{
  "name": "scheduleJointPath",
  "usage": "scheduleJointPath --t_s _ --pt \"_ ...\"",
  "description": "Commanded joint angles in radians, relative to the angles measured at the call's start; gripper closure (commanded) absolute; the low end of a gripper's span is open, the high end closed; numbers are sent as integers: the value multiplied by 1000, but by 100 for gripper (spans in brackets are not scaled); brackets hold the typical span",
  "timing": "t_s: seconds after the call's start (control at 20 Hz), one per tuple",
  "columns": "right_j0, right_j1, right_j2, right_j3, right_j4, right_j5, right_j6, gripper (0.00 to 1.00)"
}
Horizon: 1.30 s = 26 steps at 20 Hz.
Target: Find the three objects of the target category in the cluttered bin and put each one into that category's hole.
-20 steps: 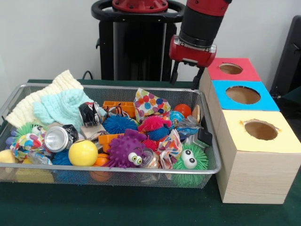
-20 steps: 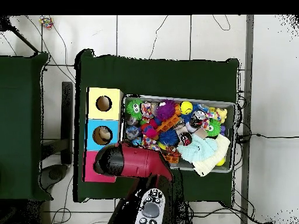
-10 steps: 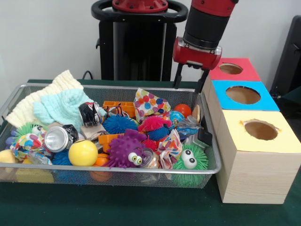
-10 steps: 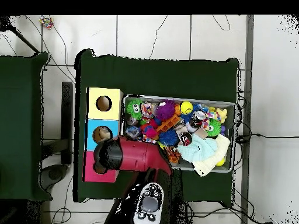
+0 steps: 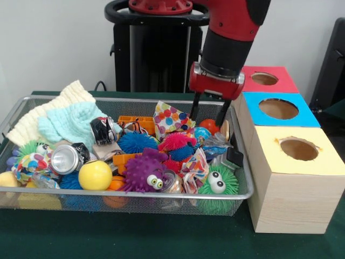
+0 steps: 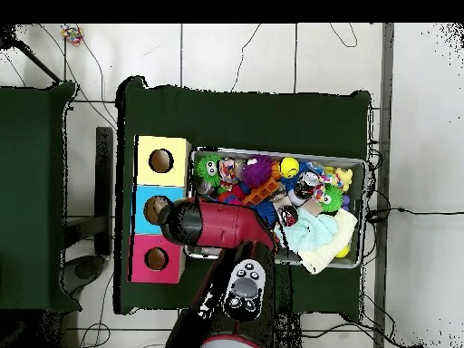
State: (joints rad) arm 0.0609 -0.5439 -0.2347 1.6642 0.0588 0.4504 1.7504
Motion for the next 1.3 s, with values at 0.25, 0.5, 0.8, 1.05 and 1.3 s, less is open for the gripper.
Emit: scheduleJointPath --t_s 0.25,0.5,0.8,1.05,1.3 --pt "52 164 19 -183 8 77 170 0" --pt "84 181 3 -204 21 79 192 0" --pt "95 179 10 -181 28 51 186 0" --pt "68 168 34 -147 21 19 159 0" --pt "28 162 53 -111 -2 -42 126 0"
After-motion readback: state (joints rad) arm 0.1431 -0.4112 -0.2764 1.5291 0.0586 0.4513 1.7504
